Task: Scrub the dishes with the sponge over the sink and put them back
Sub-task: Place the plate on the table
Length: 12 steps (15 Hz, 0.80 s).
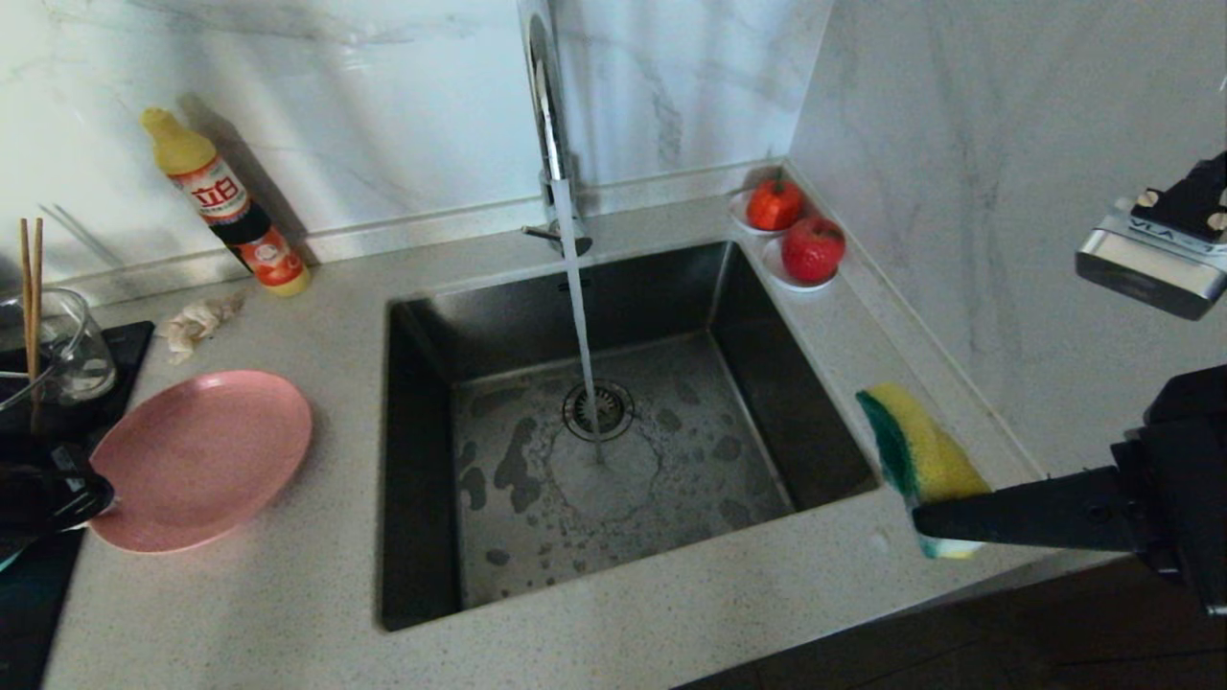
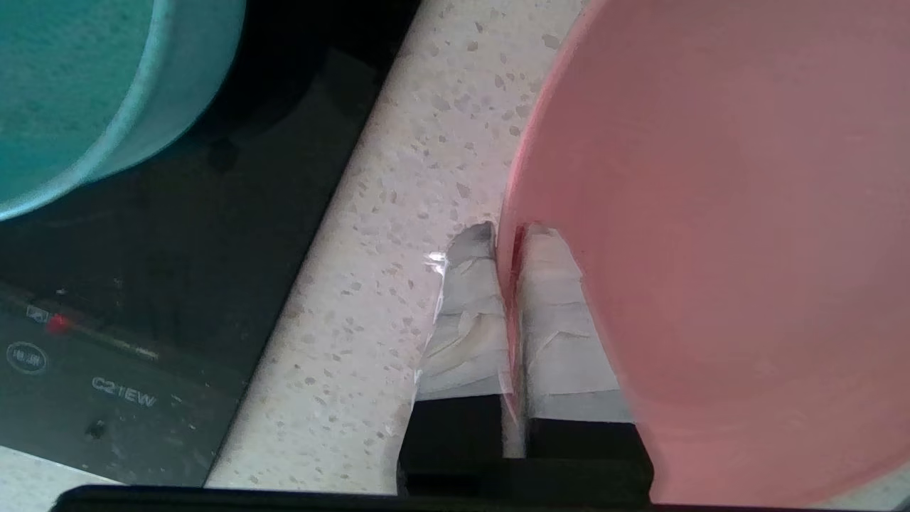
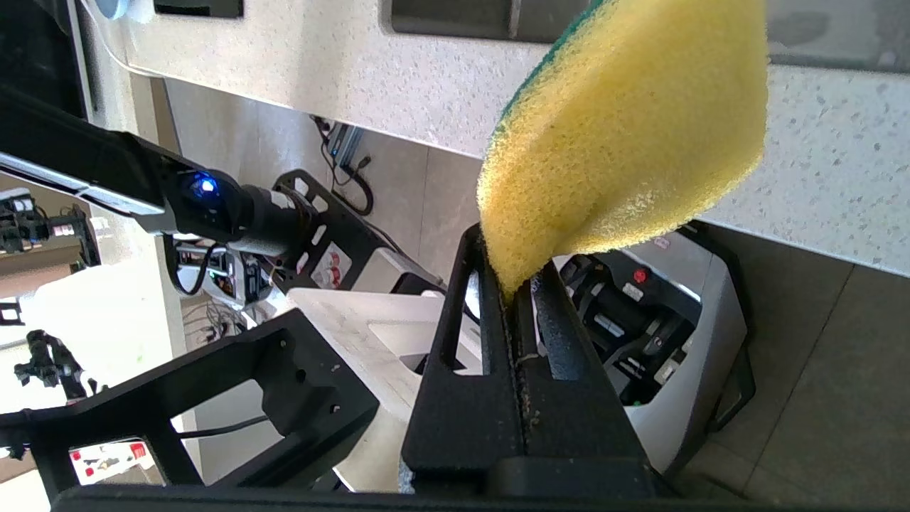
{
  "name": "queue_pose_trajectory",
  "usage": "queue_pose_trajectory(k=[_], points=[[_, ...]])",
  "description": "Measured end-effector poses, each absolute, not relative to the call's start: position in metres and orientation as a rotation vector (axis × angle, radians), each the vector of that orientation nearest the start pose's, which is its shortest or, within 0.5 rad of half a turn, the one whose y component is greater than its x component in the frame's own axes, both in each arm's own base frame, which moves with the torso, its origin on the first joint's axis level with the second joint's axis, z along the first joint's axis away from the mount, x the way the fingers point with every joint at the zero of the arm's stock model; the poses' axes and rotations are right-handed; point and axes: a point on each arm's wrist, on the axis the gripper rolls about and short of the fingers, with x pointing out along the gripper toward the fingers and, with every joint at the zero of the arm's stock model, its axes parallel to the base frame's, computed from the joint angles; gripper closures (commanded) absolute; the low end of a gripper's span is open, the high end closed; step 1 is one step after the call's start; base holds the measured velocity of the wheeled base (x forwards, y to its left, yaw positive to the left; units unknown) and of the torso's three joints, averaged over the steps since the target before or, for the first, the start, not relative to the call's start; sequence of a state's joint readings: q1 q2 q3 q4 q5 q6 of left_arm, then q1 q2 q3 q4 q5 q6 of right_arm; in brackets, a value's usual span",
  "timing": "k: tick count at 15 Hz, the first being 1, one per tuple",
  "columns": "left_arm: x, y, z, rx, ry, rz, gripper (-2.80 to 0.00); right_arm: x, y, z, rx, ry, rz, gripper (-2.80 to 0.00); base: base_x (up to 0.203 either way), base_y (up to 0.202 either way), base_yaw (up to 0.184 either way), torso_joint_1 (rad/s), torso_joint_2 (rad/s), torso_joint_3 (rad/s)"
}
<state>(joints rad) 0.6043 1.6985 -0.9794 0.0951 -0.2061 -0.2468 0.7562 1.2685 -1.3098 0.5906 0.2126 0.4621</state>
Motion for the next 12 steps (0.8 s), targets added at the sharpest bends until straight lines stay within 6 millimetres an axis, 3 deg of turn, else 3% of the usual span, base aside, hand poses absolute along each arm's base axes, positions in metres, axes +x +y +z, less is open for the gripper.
queue_pose_trajectory(k=[3,6,9,11,12], points=[[0.241,0.162,0.165,-0.555,0.706,0.477,-2.80,0.119,0.119,0.317,0.264,0.750,0.797,0.00,0.000,0.000,0.000,0.000,0.00,0.000],[0.236,0.160,0.179,-0.546,0.663,0.476,-2.80,0.118,0.118,0.316,0.264,0.751,0.797,0.00,0.000,0.000,0.000,0.000,0.00,0.000],[0.220,0.147,0.214,-0.527,0.583,0.435,-2.80,0.118,0.118,0.315,0.263,0.756,0.793,0.00,0.000,0.000,0.000,0.000,0.00,0.000],[0.204,0.128,0.248,-0.534,0.536,0.317,-2.80,0.118,0.118,0.313,0.261,0.763,0.791,0.00,0.000,0.000,0.000,0.000,0.00,0.000],[0.196,0.116,0.265,-0.544,0.528,0.239,0.00,0.119,0.118,0.312,0.261,0.767,0.789,0.00,0.000,0.000,0.000,0.000,0.00,0.000]])
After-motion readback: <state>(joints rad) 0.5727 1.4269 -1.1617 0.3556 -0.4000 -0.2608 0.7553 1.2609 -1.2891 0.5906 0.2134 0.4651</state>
